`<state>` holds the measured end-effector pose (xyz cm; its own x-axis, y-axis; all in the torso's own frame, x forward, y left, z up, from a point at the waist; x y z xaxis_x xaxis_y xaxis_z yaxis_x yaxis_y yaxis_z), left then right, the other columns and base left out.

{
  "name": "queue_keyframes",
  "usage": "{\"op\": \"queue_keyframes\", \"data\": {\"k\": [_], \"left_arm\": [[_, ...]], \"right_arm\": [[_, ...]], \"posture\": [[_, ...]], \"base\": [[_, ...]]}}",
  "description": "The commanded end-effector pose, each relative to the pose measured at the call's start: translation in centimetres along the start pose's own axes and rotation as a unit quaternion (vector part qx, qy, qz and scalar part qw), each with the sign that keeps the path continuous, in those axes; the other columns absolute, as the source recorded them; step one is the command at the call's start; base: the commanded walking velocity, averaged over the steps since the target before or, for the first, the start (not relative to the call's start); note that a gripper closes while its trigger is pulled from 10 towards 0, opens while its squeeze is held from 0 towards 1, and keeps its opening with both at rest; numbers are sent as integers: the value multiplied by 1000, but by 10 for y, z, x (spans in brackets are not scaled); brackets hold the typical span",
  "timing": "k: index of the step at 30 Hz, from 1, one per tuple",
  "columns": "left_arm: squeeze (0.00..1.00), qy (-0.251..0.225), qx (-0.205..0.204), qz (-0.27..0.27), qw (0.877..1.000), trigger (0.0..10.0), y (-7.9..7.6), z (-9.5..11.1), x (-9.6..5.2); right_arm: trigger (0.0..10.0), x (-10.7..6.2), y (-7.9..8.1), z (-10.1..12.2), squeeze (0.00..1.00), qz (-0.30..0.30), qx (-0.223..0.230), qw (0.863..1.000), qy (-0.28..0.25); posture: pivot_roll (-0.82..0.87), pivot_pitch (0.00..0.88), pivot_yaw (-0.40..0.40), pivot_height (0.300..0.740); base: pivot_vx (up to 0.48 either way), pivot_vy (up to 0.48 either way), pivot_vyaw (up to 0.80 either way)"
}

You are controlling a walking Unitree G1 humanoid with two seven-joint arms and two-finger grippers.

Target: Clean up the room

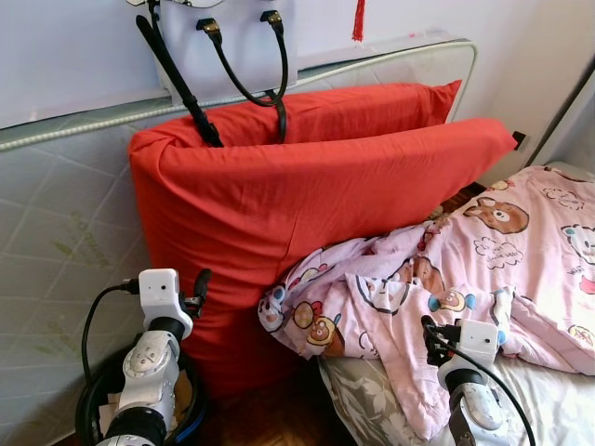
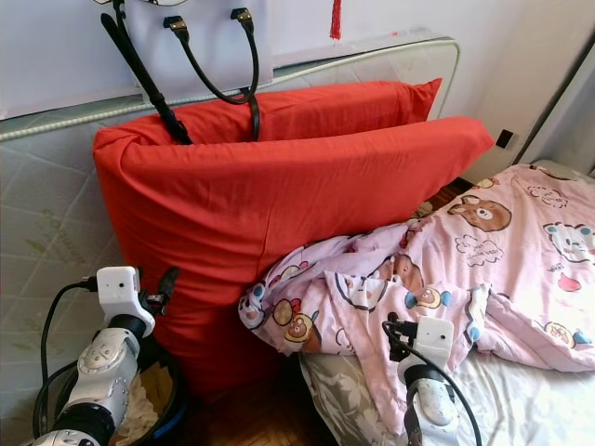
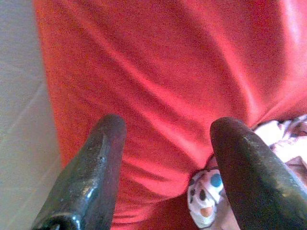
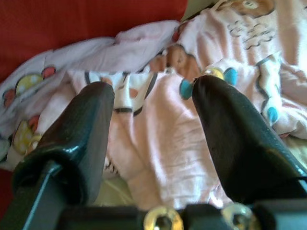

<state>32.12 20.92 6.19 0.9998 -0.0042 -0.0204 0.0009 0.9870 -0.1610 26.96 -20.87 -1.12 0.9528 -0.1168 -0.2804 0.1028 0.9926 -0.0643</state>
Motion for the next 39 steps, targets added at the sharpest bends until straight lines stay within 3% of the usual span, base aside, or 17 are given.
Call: {"op": "queue_keyframes", "data": {"k": [1, 10, 39], "left_arm": [[0, 17, -8, -13, 1000, 10000, -7, -5, 1], [0, 43, -28, -17, 999, 10000, -13, -22, -8], [0, 50, -39, -24, 998, 10000, -14, -24, -13]], "right_arm": [[10000, 1, 4, 0, 0, 9, 2, 1000, 1], [10000, -1, 8, -2, 0, 18, 3, 1000, 4], [10000, -2, 18, -9, 0, 42, 17, 999, 27]], "posture": [[-3, 0, -46, 657], [2, 0, -52, 653], [25, 0, -60, 653]], "base": [[0, 0, 0], [0, 0, 0], [0, 0, 0]]}}
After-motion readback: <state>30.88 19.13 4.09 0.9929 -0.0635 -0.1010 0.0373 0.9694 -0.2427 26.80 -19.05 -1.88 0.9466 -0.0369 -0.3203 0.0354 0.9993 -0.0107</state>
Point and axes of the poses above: a point about 5 cm out from each wrist's last joint towards the gripper, its own x axis pointing out of the wrist towards the gripper, its own z axis along the axis of the wrist's last joint, y = z × x, the point moved 1 cm from there along x, pointing out of the wrist towards the gripper, and after that the axes turned 8 degrees about -x, right-handed, at the moved point
